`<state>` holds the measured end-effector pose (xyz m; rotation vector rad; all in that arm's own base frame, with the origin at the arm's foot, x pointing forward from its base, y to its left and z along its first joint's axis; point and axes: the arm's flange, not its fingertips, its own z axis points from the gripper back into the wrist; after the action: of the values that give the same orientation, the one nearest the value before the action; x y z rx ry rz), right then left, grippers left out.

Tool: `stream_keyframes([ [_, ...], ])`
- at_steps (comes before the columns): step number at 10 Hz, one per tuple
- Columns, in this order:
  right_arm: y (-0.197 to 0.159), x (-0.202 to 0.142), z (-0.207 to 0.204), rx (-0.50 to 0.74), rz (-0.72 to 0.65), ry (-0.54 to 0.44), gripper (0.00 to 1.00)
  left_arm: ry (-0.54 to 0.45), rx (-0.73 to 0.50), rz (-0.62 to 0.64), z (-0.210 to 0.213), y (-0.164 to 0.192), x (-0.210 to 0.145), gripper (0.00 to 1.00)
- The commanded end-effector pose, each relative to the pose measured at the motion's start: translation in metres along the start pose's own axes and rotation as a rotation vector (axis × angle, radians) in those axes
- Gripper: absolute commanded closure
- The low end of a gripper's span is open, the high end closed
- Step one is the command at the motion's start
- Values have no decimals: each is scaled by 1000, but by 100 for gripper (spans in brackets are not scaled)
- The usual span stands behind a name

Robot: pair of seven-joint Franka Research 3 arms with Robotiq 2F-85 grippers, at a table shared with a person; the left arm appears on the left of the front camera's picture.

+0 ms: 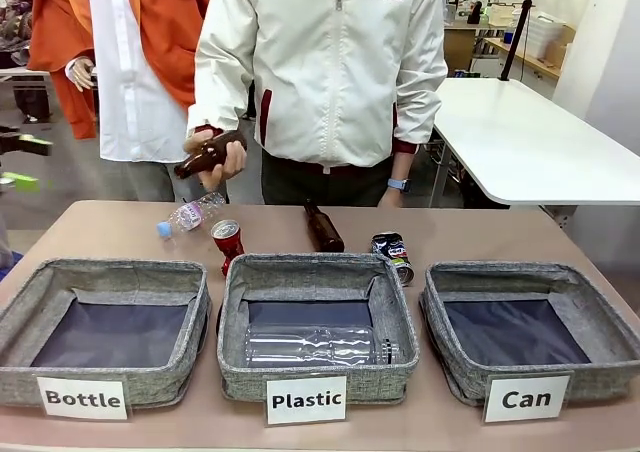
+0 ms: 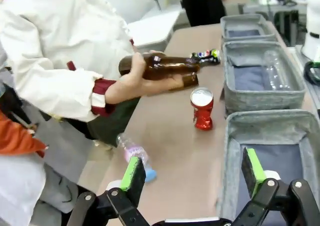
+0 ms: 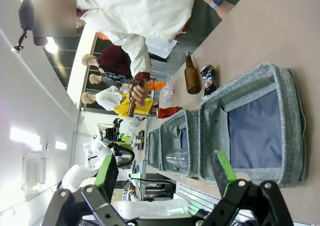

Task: Sort the can waste into the basket.
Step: Pick up the can waste from the table and place it in the right Fabric basket.

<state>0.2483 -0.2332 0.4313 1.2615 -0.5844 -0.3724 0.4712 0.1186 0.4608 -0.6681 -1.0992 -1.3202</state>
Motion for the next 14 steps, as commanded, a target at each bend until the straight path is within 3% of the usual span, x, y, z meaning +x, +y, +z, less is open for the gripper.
stream_keyframes([
  [1, 0, 3, -1, 27, 25, -14, 0, 31, -85, 28, 26, 11, 1, 0],
  [4, 0, 3, -1, 27, 25, -14, 0, -89, -71, 61, 122, -40, -28, 0],
  [5, 0, 3, -1, 27, 25, -14, 0, -81, 21, 64, 145, -71, -40, 0],
  [6, 0, 3, -1, 27, 25, -14, 0, -107, 75, 48, 162, -103, -54, 0],
  [8, 0, 3, -1, 27, 25, -14, 0, -157, 151, 51, 170, -132, -78, 0],
  [10, 0, 3, -1, 27, 25, -14, 0, -169, 164, 57, 171, -137, -86, 0],
  [14, 0, 3, -1, 27, 25, -14, 0, -125, 126, 59, 161, -112, -75, 0],
])
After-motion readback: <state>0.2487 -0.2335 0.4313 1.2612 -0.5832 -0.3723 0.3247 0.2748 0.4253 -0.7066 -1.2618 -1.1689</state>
